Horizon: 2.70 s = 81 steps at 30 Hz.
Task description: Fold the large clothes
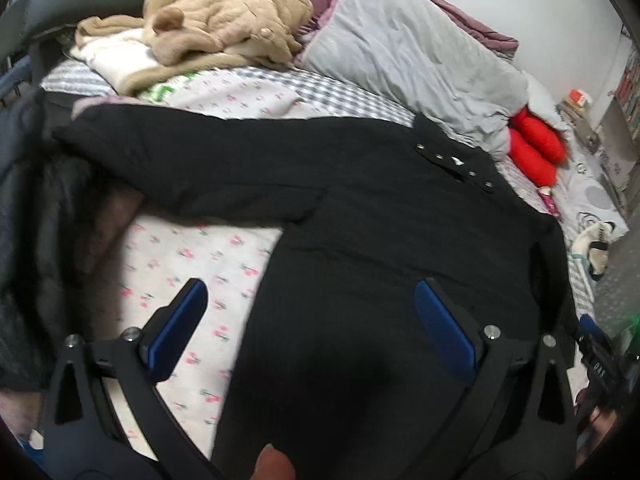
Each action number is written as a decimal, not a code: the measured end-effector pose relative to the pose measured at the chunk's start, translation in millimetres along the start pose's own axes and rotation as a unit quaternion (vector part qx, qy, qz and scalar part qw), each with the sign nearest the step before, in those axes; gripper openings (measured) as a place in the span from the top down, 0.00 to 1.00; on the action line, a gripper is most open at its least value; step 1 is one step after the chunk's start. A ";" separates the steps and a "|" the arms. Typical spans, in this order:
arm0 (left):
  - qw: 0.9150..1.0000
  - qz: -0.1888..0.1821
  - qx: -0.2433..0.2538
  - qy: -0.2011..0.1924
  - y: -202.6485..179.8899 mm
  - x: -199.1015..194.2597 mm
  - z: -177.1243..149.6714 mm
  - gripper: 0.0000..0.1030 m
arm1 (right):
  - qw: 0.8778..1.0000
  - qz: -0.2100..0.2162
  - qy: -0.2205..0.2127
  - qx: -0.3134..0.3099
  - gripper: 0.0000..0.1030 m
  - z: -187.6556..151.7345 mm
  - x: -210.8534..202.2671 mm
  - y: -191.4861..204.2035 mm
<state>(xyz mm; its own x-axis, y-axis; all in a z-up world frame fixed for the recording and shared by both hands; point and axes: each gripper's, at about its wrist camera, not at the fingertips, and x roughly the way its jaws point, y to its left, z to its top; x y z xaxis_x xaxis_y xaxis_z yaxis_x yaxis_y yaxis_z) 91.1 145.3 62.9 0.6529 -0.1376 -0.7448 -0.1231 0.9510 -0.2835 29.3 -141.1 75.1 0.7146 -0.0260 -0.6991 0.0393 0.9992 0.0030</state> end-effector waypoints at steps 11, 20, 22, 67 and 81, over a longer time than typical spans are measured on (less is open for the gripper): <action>0.997 -0.069 -0.024 0.017 -0.7 15.7 -1.8 0.00 | 0.999 -0.025 -0.016 0.032 0.08 15.0 -19.0 -41.8; 0.995 -0.093 -0.018 0.024 -4.0 18.6 -2.7 0.00 | 0.996 -0.066 -0.012 0.065 0.07 19.2 -33.9 -104.5; 0.996 -0.088 -0.009 0.030 -8.3 20.6 -2.8 0.00 | 0.995 -0.083 0.018 0.058 0.07 9.5 -23.7 -110.7; 0.994 -0.094 0.028 0.047 -67.7 40.8 2.4 0.00 | 0.890 -0.451 0.070 0.000 0.95 124.5 -22.6 -246.8; 0.994 -0.089 0.027 0.054 -74.0 49.4 1.3 0.00 | 0.881 -0.470 0.054 -0.011 0.95 150.0 -29.0 -247.3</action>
<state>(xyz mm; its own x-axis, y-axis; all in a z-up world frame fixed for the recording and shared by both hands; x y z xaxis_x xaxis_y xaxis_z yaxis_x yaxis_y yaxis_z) 133.4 68.4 47.9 0.5758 -0.3305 -0.7478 0.0288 0.9223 -0.3854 103.6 -391.9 201.9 0.3033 -0.8406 -0.4489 0.5638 0.5380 -0.6266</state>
